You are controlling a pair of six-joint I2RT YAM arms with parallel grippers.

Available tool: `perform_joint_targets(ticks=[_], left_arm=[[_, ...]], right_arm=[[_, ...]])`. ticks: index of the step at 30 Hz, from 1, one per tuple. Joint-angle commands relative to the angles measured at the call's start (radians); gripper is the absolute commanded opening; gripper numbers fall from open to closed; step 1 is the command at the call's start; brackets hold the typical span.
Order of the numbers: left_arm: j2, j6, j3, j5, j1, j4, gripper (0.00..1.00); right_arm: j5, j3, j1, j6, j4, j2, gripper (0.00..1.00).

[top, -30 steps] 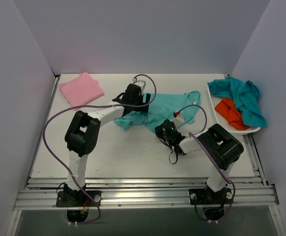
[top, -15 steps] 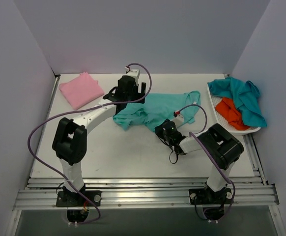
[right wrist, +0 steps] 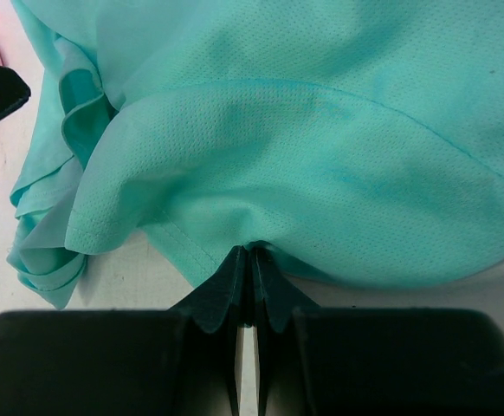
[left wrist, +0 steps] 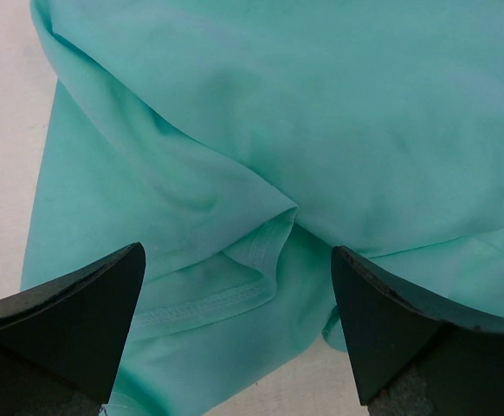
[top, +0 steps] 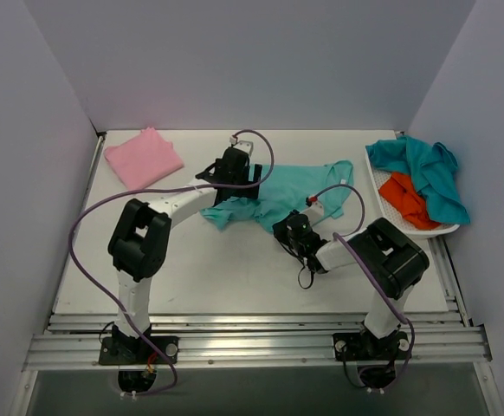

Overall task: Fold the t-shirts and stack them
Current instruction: Flatten out the tshirt

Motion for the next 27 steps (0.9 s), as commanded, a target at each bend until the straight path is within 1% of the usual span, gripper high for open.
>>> perform_joint_targets(ticks=[1,12,21,22,23,27], left_arm=[[0.013,-0.019,0.008,-0.007,-0.011,0.005,0.98],[0.073,-0.030,0.019,0.001,-0.031,0.017,0.98],[0.101,-0.033,0.020,-0.020,-0.029,0.040,1.00],[0.104,-0.034,0.020,-0.025,-0.029,0.040,0.95],[0.105,-0.034,0.020,-0.028,-0.031,0.046,0.94],[0.111,-0.045,0.022,-0.056,-0.029,0.053,0.84]], right_arm=[[0.001,-0.004,-0.005,-0.017,-0.127,0.053,0.00],[0.004,-0.005,-0.007,-0.017,-0.125,0.066,0.00],[-0.004,-0.003,-0.013,-0.019,-0.118,0.082,0.00],[-0.004,-0.003,-0.013,-0.019,-0.118,0.082,0.00],[-0.004,-0.004,-0.014,-0.019,-0.116,0.084,0.00],[-0.007,-0.003,-0.019,-0.019,-0.112,0.092,0.00]])
